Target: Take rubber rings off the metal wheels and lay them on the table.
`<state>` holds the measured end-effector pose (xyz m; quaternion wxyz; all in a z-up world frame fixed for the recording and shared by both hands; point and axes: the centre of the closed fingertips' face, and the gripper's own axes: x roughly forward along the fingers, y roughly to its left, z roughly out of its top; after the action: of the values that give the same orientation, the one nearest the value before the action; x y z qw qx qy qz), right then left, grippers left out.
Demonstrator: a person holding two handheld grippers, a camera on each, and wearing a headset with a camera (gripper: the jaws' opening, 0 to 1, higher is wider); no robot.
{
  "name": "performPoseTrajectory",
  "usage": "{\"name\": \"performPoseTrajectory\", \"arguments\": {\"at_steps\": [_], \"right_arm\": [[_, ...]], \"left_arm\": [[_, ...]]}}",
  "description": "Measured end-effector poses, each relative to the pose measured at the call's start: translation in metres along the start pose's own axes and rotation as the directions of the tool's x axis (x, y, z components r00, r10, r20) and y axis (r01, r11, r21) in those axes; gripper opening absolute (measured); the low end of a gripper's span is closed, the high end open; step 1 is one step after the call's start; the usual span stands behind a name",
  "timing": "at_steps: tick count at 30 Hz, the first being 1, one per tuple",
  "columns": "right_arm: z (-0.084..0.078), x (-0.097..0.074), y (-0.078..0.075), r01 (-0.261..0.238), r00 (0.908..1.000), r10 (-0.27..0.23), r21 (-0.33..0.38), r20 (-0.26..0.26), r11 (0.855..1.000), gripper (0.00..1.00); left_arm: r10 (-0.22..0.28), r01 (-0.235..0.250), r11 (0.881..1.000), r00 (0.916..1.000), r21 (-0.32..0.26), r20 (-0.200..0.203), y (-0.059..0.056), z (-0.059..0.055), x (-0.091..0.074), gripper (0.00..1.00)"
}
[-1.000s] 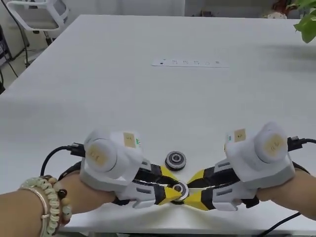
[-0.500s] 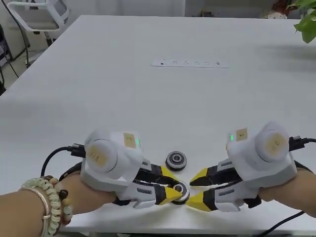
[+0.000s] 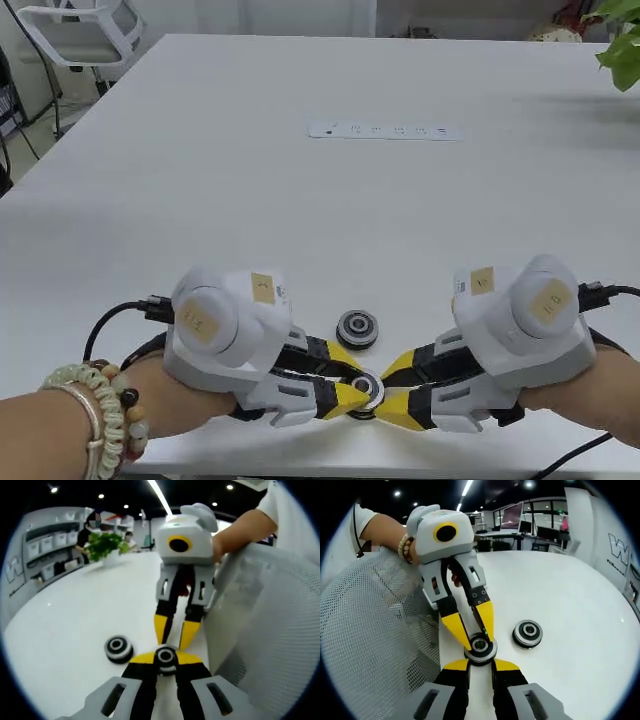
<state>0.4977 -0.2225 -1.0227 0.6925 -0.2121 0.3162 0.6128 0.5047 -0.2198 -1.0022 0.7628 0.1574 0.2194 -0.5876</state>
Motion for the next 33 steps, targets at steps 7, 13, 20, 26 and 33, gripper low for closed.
{"name": "performPoseTrajectory", "arguments": {"at_steps": [7, 13, 20, 26, 33], "right_arm": [[-0.002, -0.001, -0.004, 0.025, 0.9996, -0.025, 0.006, -0.013, 1.000, 0.00], [-0.003, -0.002, -0.010, 0.054, 0.9980, -0.050, 0.114, -0.038, 0.992, 0.00], [0.002, -0.007, -0.014, 0.024, 0.9987, -0.038, 0.330, 0.034, 0.944, 0.00], [0.012, -0.009, -0.016, -0.029, 0.9934, -0.031, 0.500, 0.110, 0.865, 0.00], [0.010, -0.012, -0.016, -0.035, 0.9948, -0.028, 0.581, 0.098, 0.813, 0.00]], "left_arm": [[0.002, -0.002, 1.000, 1.0000, -0.002, 0.001, 0.001, 0.000, 0.000, 0.14], [0.008, -0.008, 1.000, 1.0000, -0.007, 0.000, 0.002, 0.000, 0.000, 0.14], [0.014, -0.014, 1.000, 0.9999, -0.009, 0.001, 0.004, 0.000, 0.000, 0.14], [0.014, -0.014, 1.000, 0.9999, -0.009, 0.002, 0.004, 0.000, 0.000, 0.14], [0.017, -0.017, 1.000, 0.9999, -0.007, -0.001, 0.004, 0.000, 0.000, 0.14]]}}
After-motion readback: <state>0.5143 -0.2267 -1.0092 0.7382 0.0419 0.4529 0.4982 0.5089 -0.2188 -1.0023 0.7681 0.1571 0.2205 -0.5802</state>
